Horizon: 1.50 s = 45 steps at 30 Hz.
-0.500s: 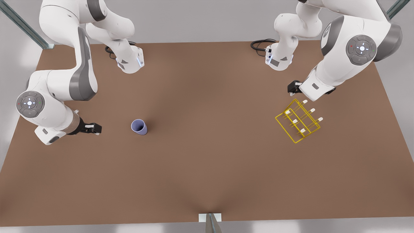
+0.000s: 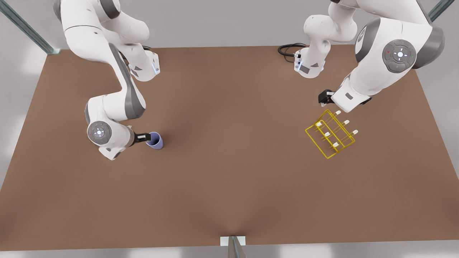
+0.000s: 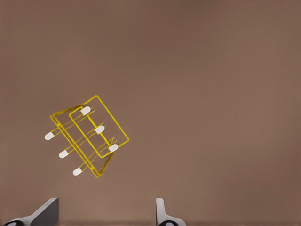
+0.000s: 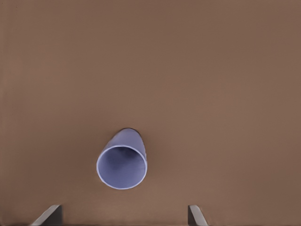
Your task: Place the cup on the cup holder
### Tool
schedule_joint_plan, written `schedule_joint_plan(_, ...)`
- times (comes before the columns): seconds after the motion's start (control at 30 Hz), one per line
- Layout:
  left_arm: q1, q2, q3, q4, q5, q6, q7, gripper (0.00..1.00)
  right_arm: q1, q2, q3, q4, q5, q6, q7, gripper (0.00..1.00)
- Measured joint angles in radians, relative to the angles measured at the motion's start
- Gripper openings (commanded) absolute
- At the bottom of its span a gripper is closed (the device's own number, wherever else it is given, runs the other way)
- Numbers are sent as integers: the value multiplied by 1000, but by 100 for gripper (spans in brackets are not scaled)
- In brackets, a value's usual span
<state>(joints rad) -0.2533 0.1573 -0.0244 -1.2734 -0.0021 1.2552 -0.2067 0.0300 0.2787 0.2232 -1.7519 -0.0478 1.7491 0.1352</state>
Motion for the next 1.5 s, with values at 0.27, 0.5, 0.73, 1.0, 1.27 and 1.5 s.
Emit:
schedule_joint_plan(0.27, 0, 0, 0, -4, 0, -2, -4, 100, -2, -52, 45, -364, 12, 332, 89, 100)
schedule_joint_plan(0.5, 0, -1, 0, -11, 0, -4, -6, 100, 2, -49, 67, -434, 11, 556, 158, 100)
schedule_joint_plan(0.73, 0, 0, 0, -11, 0, -4, -7, 100, 2, -46, 69, -487, 11, 699, 205, 100)
schedule_joint_plan(1.0, -2, 0, 0, -13, 0, -4, -8, 100, 3, -54, 86, -548, 11, 758, 241, 100)
schedule_joint_plan(1.27, -13, 0, 0, -20, 0, -4, -9, 100, -16, -40, 88, -551, 11, 774, 265, 100)
schedule_joint_plan(1.5, -14, 0, 0, -20, 0, -4, -9, 100, -16, 16, 88, -542, 10, 788, 277, 42)
